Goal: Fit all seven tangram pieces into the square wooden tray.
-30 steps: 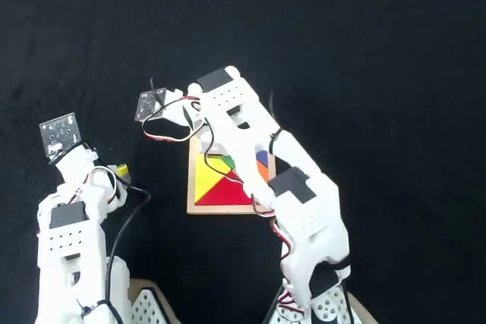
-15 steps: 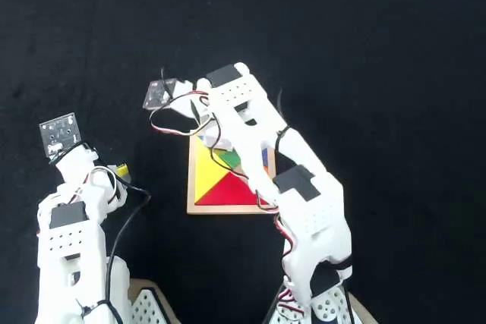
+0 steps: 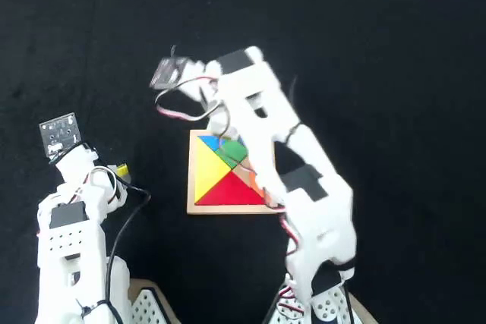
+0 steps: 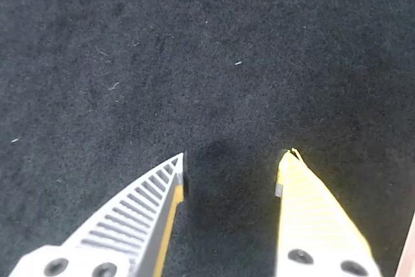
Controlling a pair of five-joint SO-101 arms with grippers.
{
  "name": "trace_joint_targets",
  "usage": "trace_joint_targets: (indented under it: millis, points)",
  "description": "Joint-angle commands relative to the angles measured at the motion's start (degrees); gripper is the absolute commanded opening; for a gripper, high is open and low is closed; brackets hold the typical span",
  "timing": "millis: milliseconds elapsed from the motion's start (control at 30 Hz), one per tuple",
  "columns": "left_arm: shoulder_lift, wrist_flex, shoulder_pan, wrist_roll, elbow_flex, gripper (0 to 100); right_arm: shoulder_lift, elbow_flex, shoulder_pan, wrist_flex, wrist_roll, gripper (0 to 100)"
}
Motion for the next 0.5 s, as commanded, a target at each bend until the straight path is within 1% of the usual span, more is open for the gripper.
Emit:
trace_joint_targets:
  millis: [0, 100, 200, 333, 433, 467]
  points:
    - [0.09, -1.05, 0.48, 0.0, -0.13, 24, -12.44, -2.86, 4.4, 4.13, -5.36, 1.1]
    - [0.09, -1.05, 0.48, 0.0, -0.13, 24, -20.88, 1.1, 7.12, 4.13, -11.52, 1.1]
    - [0.0, -1.14, 0.57, 0.0, -0.13, 24, -29.49, 8.48, 9.41, 1.32, -15.21, 1.1]
    - [-0.26, -1.23, 0.57, 0.0, -1.45, 24, -41.63, 23.08, 13.36, -6.42, -17.85, 1.1]
    - [-0.26, -0.79, 0.22, -0.44, -6.9, 24, -51.74, 33.63, 15.74, -12.48, -20.92, 1.1]
    - [-0.26, -0.53, 0.13, -1.67, -9.54, 24, -55.69, 36.35, 16.09, -13.45, -22.77, 1.1]
